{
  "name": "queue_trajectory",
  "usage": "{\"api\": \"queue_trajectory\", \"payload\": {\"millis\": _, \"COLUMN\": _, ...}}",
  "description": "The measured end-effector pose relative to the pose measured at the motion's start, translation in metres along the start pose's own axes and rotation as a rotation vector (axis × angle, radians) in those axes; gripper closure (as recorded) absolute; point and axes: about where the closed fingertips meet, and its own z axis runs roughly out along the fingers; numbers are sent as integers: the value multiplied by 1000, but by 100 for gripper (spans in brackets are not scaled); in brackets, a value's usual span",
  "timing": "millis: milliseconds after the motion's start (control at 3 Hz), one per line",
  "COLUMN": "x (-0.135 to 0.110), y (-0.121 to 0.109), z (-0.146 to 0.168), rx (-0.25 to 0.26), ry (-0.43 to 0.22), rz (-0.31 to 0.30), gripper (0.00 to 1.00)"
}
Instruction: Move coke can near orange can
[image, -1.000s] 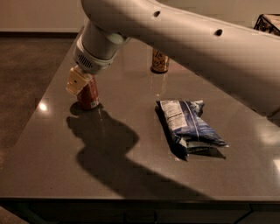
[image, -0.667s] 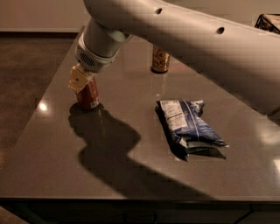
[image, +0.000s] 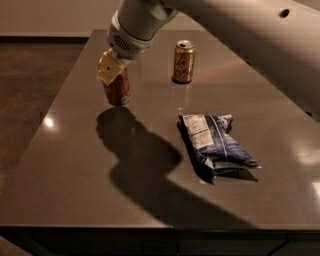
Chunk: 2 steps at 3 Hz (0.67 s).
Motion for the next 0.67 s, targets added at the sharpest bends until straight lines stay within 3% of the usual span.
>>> {"api": "queue_trajectory", "payload": {"millis": 667, "x": 43, "y": -88, "z": -27, "rx": 73, "ry": 72, "rz": 116, "gripper": 100}}
